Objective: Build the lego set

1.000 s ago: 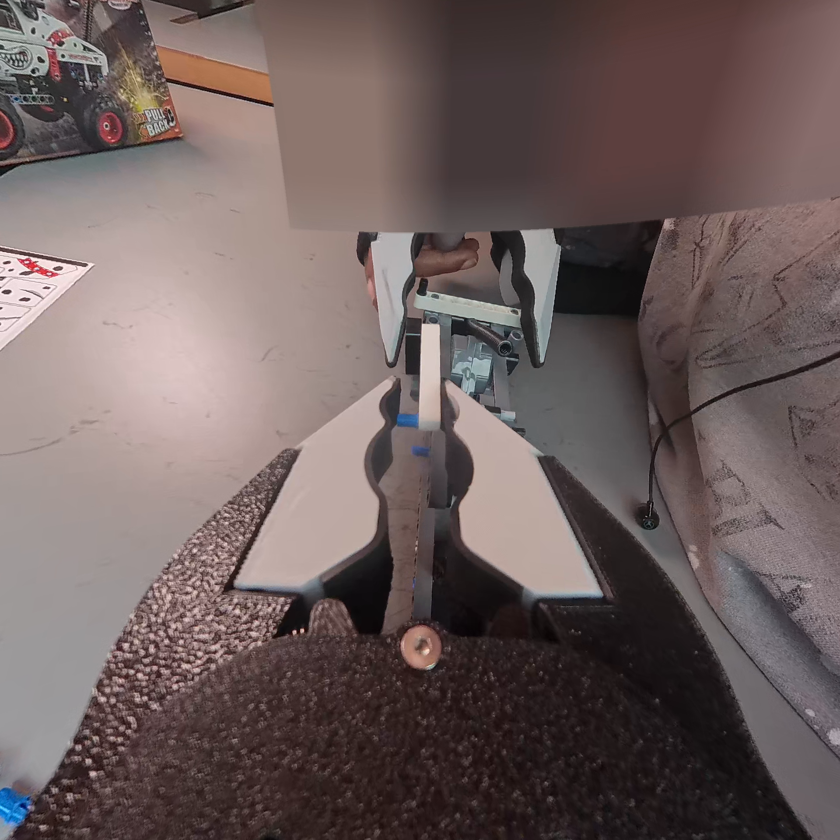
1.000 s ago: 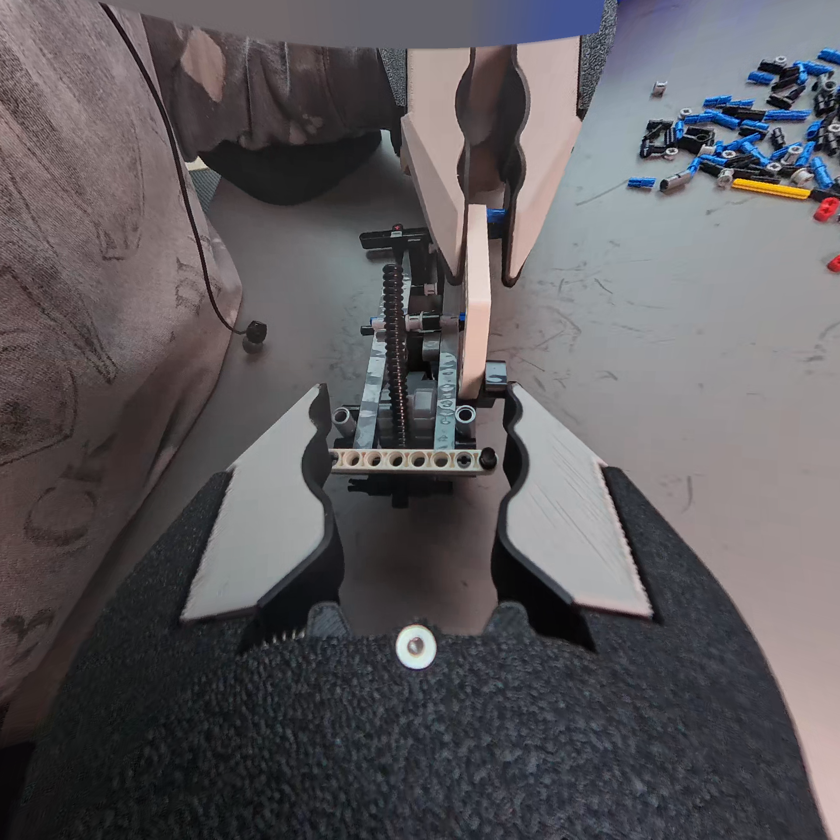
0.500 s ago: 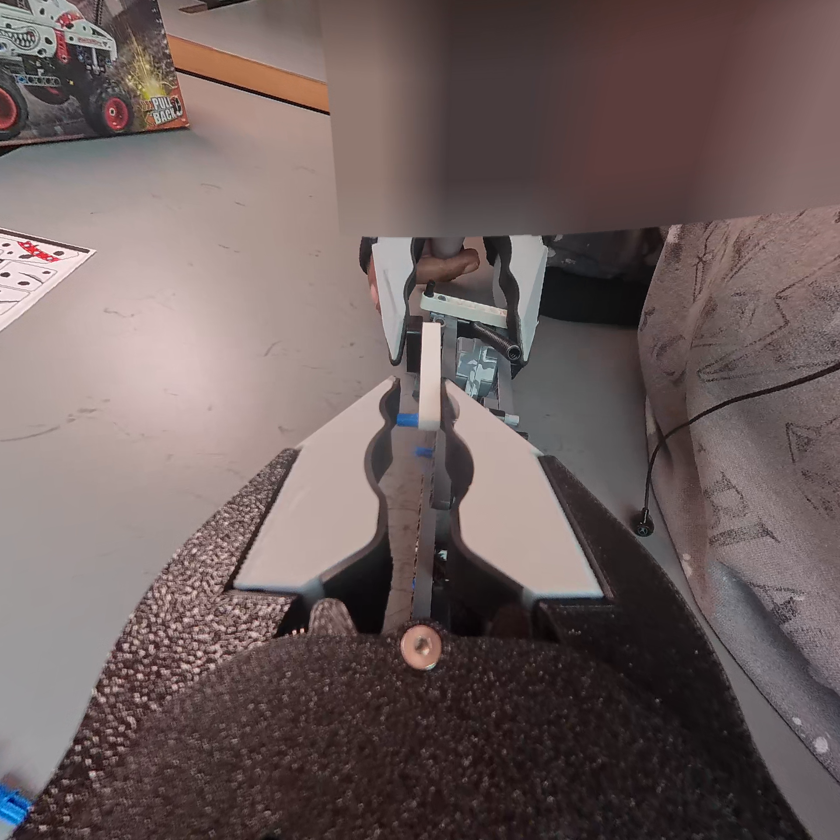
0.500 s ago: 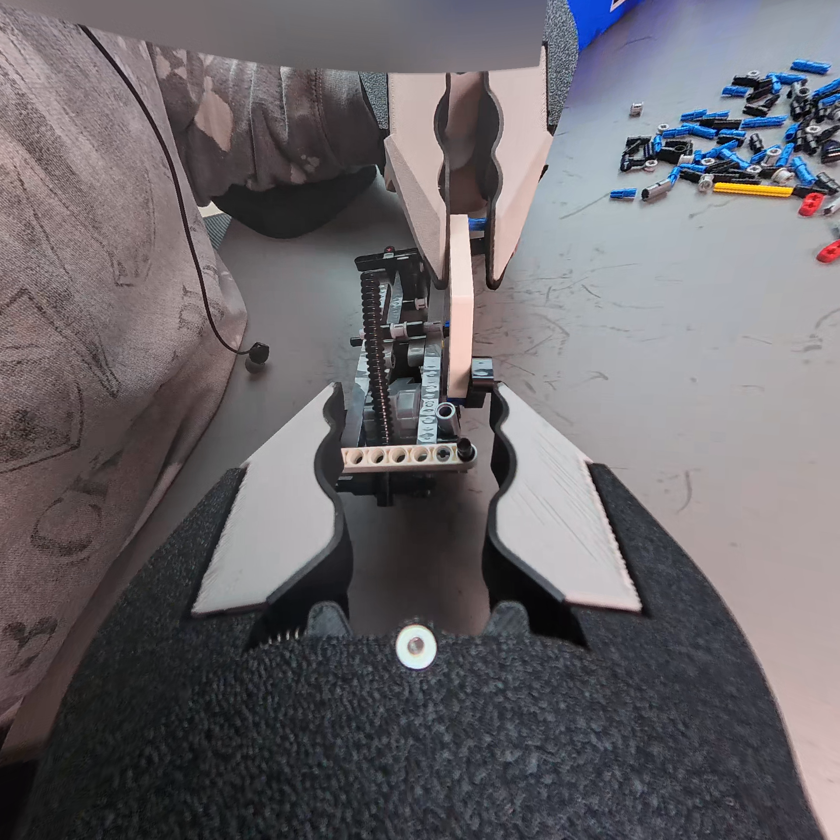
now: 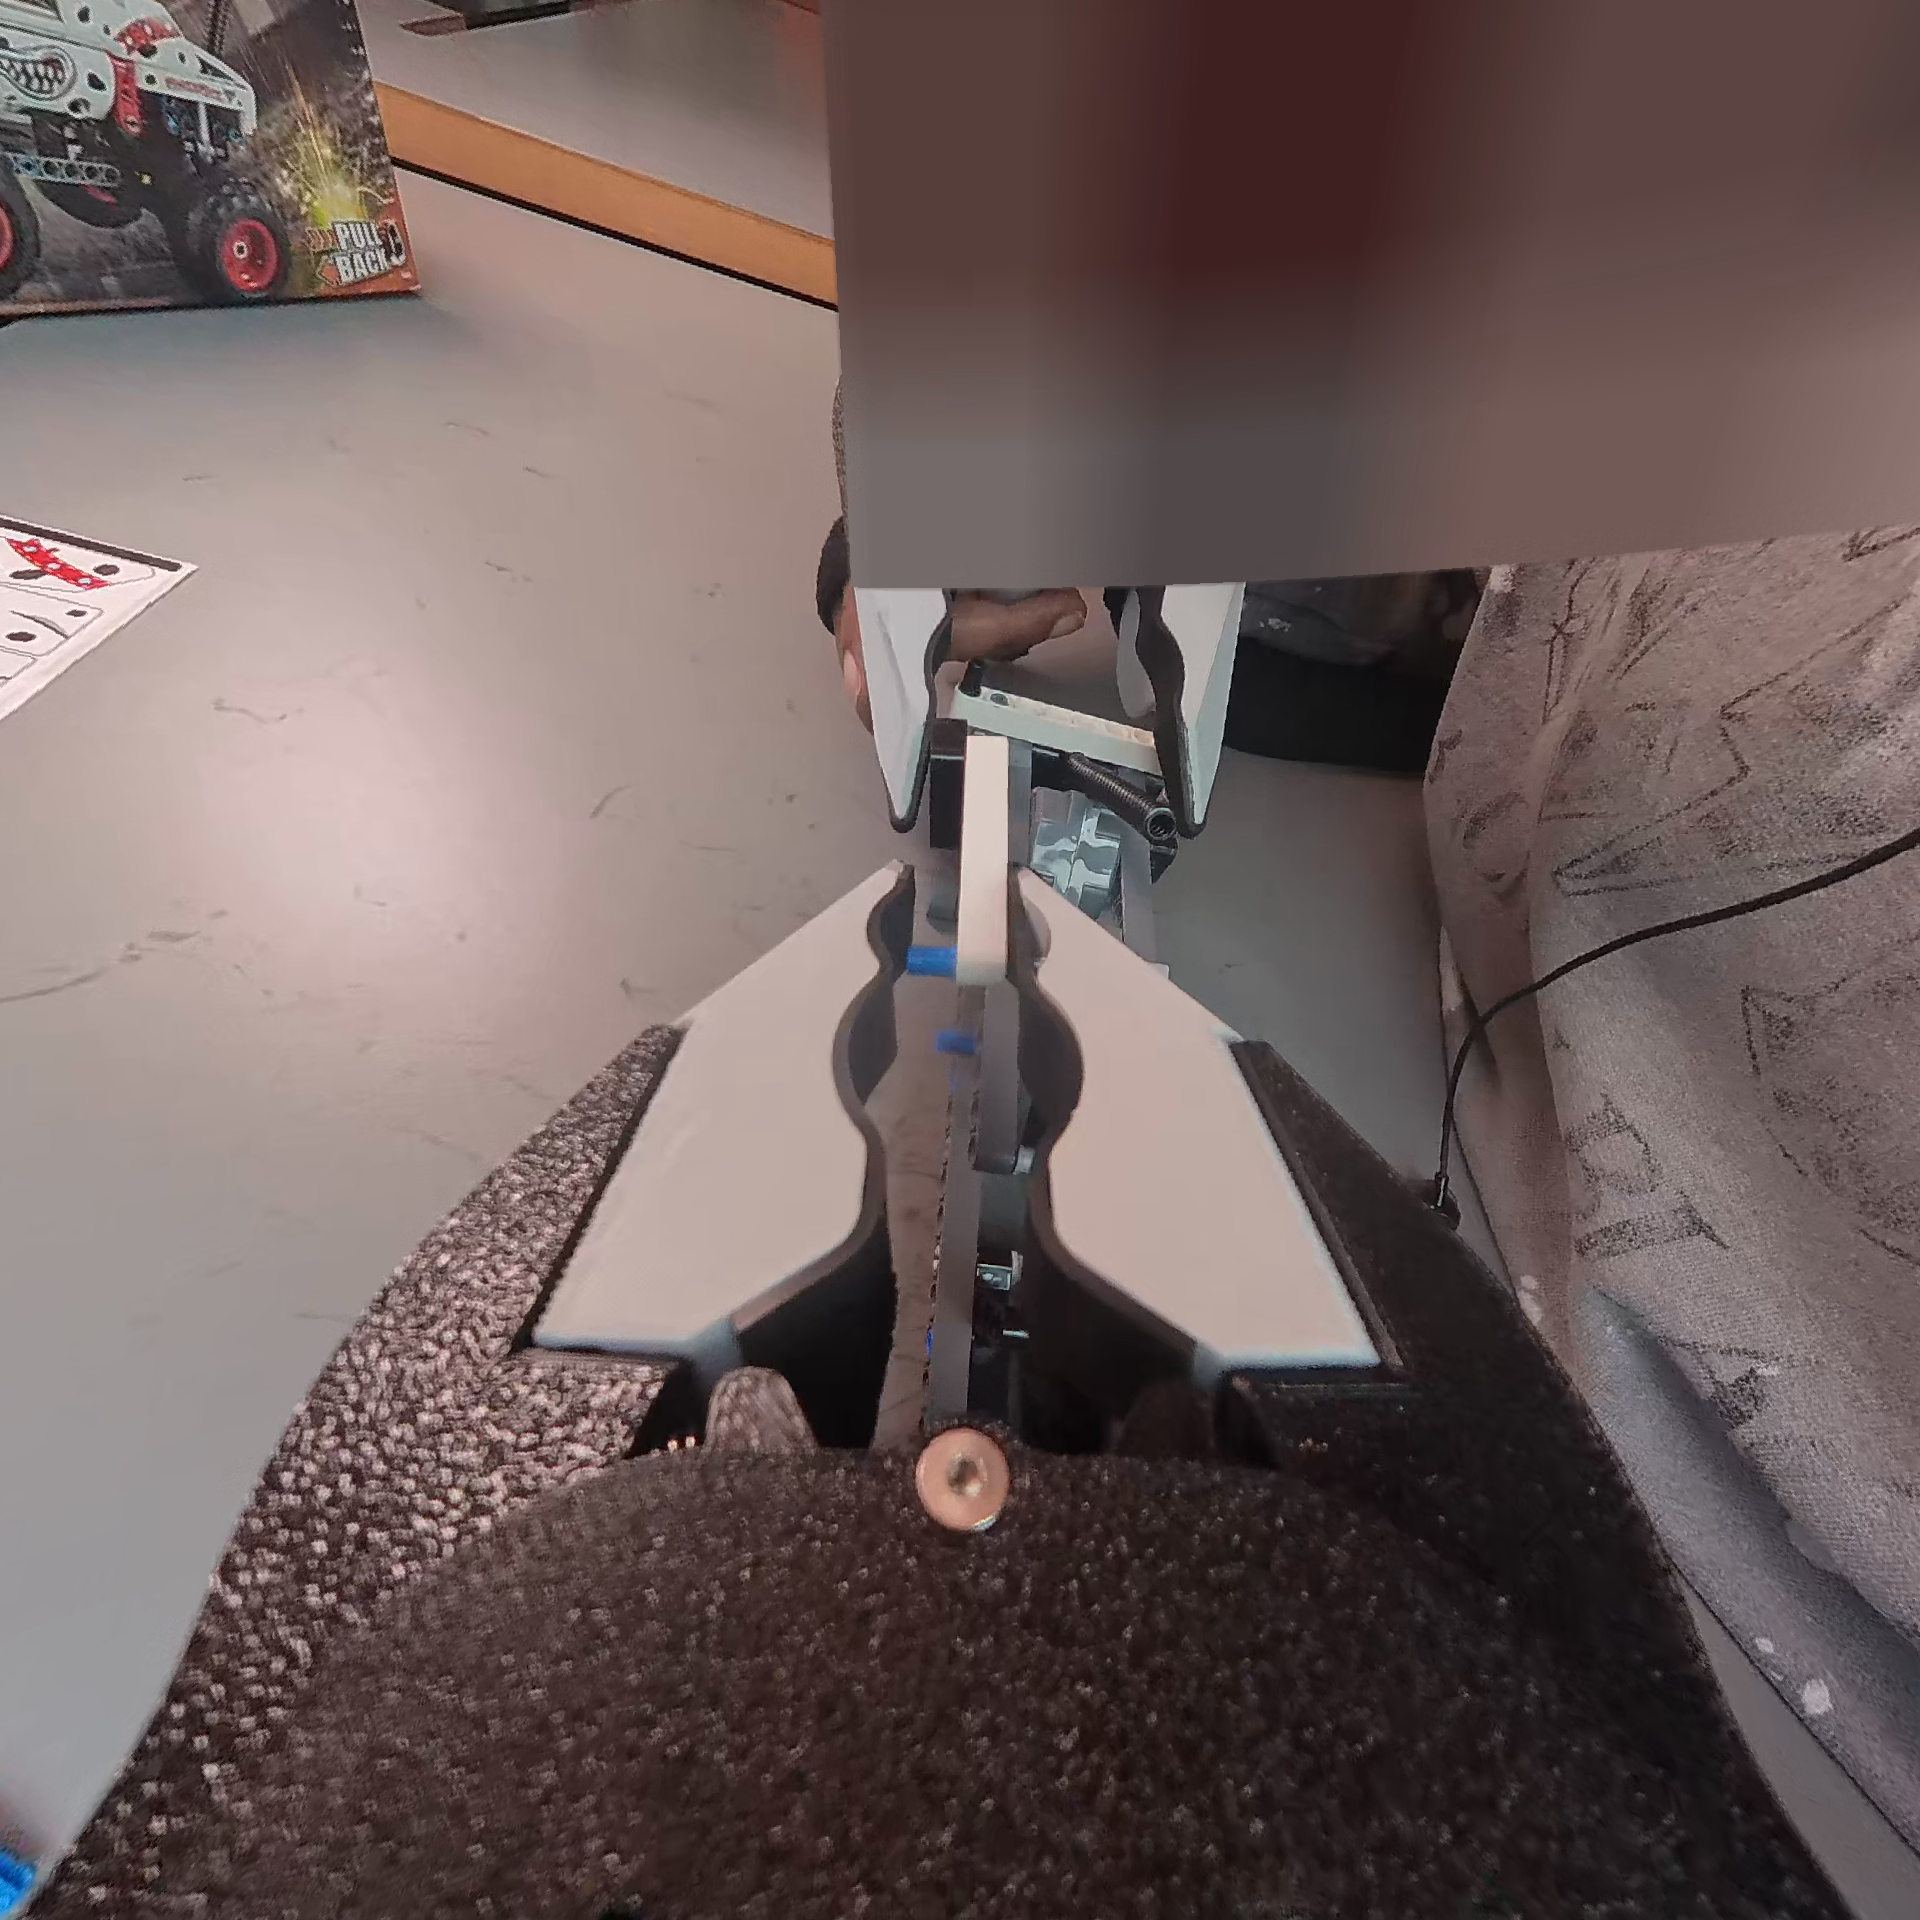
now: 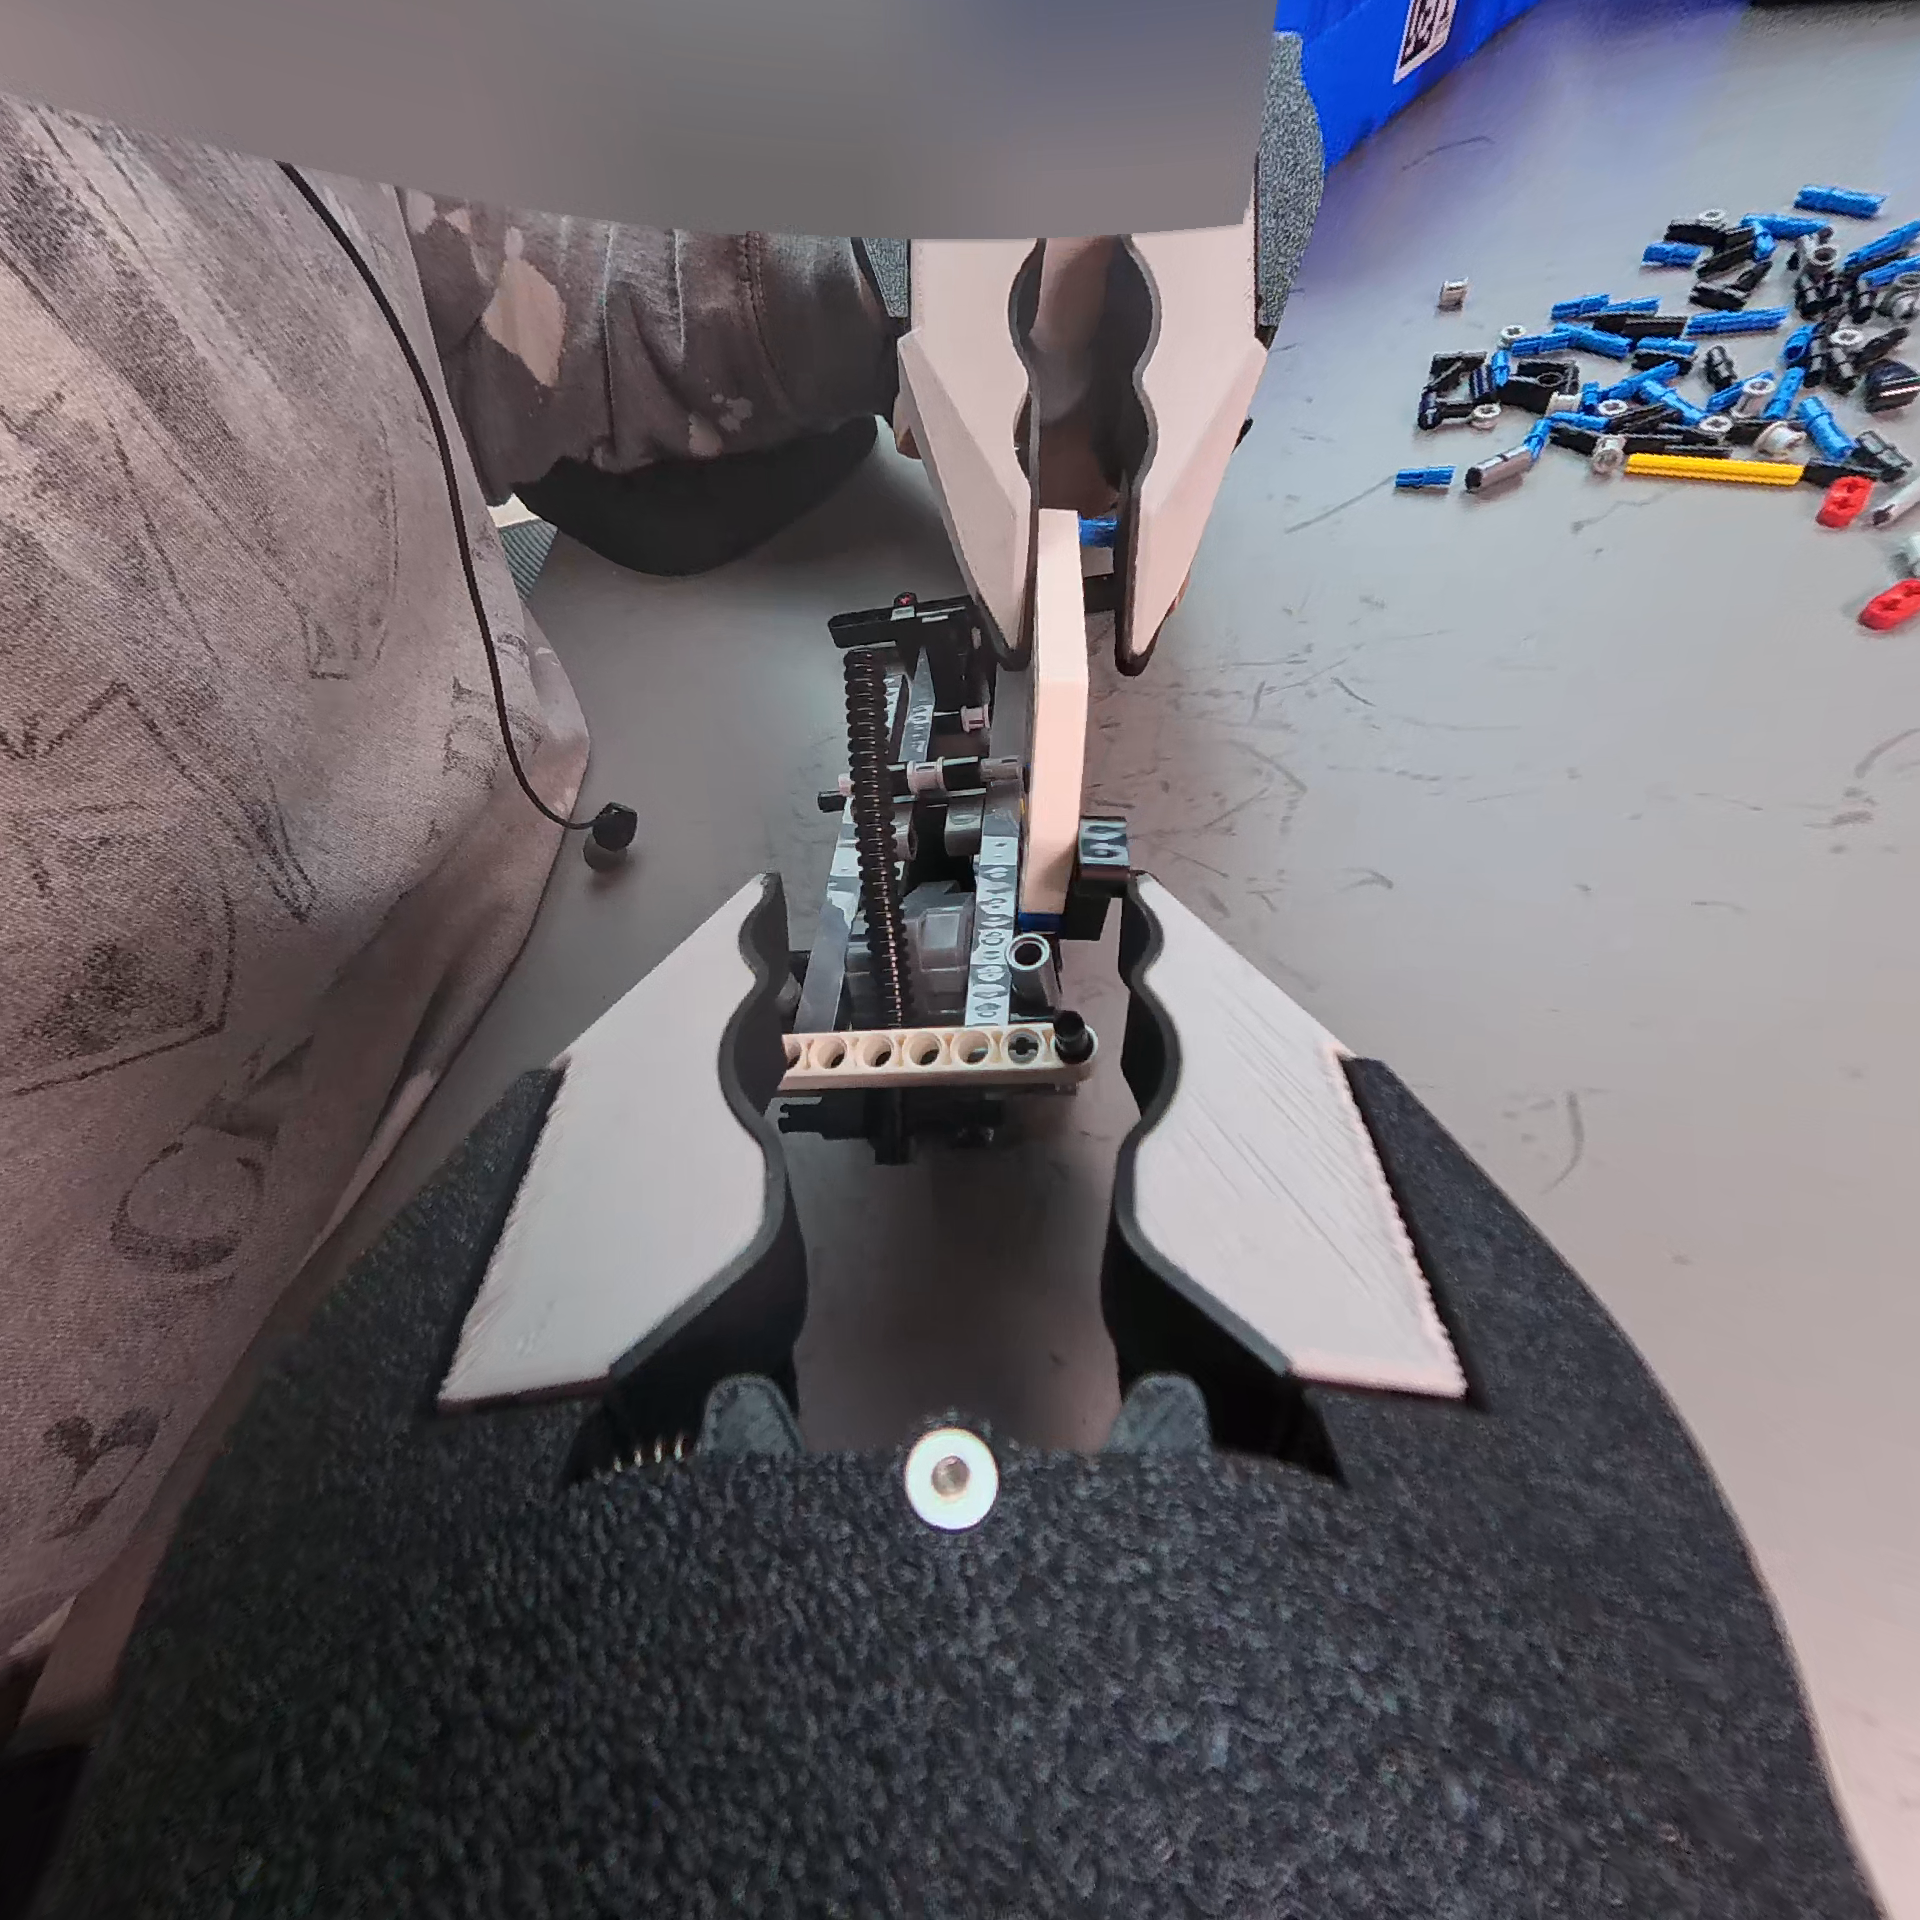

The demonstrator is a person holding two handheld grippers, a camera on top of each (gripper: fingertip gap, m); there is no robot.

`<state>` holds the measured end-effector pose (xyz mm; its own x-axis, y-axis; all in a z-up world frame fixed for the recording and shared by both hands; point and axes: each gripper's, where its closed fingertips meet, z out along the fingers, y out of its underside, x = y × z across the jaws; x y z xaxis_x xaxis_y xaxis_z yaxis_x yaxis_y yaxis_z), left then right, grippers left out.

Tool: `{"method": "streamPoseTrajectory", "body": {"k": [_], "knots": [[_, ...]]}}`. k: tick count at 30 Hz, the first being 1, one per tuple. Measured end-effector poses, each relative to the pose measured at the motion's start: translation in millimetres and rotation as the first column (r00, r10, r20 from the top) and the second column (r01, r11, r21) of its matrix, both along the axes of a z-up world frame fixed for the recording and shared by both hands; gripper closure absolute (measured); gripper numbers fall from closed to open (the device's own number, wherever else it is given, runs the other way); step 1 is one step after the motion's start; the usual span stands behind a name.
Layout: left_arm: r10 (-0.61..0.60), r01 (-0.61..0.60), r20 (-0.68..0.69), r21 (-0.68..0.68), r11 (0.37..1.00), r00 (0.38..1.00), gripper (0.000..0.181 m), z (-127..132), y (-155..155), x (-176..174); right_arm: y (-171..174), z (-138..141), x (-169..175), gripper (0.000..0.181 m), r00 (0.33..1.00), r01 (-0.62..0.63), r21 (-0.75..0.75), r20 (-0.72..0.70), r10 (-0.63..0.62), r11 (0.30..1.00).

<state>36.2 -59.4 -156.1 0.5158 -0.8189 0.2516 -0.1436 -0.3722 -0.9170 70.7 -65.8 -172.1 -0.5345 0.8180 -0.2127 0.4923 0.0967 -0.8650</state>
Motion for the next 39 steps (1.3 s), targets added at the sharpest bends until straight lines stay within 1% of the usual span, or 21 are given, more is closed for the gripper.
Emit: {"method": "streamPoseTrajectory", "body": {"k": [9,12,17,19,24,32,39], "knots": [[-0.044,0.044,0.002,-0.009,0.999,0.999,0.165,-0.8,-7.5,2.5,-4.3,0.8,1.0,0.122,1.0,-0.019,-0.008,-0.006,0.019,1.0],[-0.057,0.057,0.001,-0.006,0.998,0.998,0.165,-1.1,-9.5,3.6,-6.5,-1.4,2.7,0.118,1.0,-0.028,0.013,0.005,0.028,1.0],[-0.073,0.073,-0.005,-0.002,0.997,0.997,0.165,-2.0,-11.9,5.4,-10.9,-6.1,7.1,0.103,0.999,-0.042,0.075,0.035,0.039,0.996],[-0.079,0.079,-0.011,0.0,0.997,0.997,0.165,-2.6,-12.7,6.1,-12.9,-7.0,7.2,0.102,0.998,-0.045,0.091,0.04,0.042,0.995],[-0.077,0.077,-0.01,0.009,0.997,0.997,0.165,-1.4,-12.7,6.0,-12.9,-7.7,6.7,0.105,0.998,-0.038,0.145,0.047,0.032,0.989],[-0.086,0.087,-0.035,0.018,0.996,0.996,0.165,-2.9,-15.1,7.7,-13.6,-9.8,5.5,0.108,0.996,-0.023,0.151,0.085,0.011,0.988],[-0.087,0.089,-0.093,0.013,0.996,0.992,0.165,-6.6,-17.2,8.2,-13.7,-10.0,4.7,0.112,0.994,-0.006,0.174,0.107,-0.012,0.985]]}}
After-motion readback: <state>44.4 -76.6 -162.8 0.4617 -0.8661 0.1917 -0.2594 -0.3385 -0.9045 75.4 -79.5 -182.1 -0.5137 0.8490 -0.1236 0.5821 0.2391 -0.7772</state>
